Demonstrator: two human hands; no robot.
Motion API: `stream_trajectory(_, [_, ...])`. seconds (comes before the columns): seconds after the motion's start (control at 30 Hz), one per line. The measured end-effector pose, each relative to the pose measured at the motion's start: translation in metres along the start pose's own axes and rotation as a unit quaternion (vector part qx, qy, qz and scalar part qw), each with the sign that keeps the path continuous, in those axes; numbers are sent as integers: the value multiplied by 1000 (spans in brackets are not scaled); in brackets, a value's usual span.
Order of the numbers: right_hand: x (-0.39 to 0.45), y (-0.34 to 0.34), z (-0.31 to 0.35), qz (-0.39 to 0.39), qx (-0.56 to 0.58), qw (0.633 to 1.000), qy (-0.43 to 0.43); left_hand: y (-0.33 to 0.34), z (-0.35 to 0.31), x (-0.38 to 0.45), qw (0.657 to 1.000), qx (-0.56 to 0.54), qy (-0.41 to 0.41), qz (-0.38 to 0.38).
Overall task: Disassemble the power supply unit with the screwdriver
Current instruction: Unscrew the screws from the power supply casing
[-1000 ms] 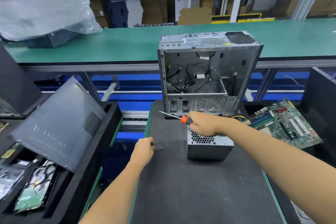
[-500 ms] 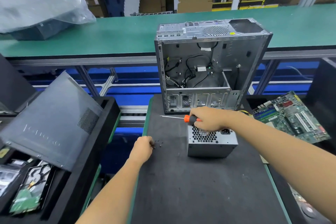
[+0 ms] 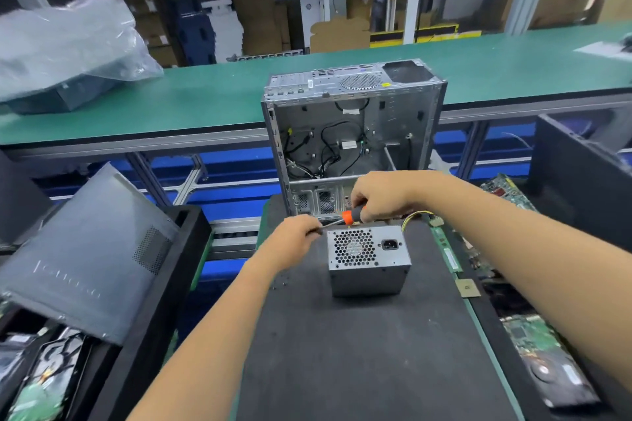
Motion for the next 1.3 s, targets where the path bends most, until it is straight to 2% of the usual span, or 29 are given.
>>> stream_trajectory(0.1, [-23, -16, -4, -34, -3, 999, -6, 10, -27, 4, 1000, -13, 15, -3])
stream_trajectory(0.27, [-64, -61, -6, -214, 40, 976, -31, 42, -67, 6, 997, -49, 58, 33])
stream_trajectory(0.33, [-70, -61, -7, -235, 36, 971, -27, 52, -77, 8, 995, -66, 67, 40])
stream_trajectory(0.43, [-72, -49, -10, -232, 31, 972, -8, 64, -79, 9, 993, -90, 55, 58])
stream_trajectory(0.6, [-71, -41, -10, -227, 31, 973, 1, 64, -74, 8, 991, -118, 49, 30])
stream_trajectory(1.0, [-70, -38, -2, -209, -11, 978, -1, 66, -75, 0, 992, -103, 69, -8])
stream_trajectory(1.17, [-60, -32, 10, -175, -131, 976, 13, 64, -76, -2, 991, -118, 61, -24])
stream_trajectory(1.3, [-52, -26, 7, -122, -99, 987, 21, 64, -69, -4, 985, -163, 52, -22])
Point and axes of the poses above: each hand's wrist, its own x-axis towards the middle knuckle, its own y-axis out of the palm, z = x × y, the point moved 10 cm from there along x, towards the middle knuckle, and after that the axes turned 1 degree about z, right-handed, at the moved point
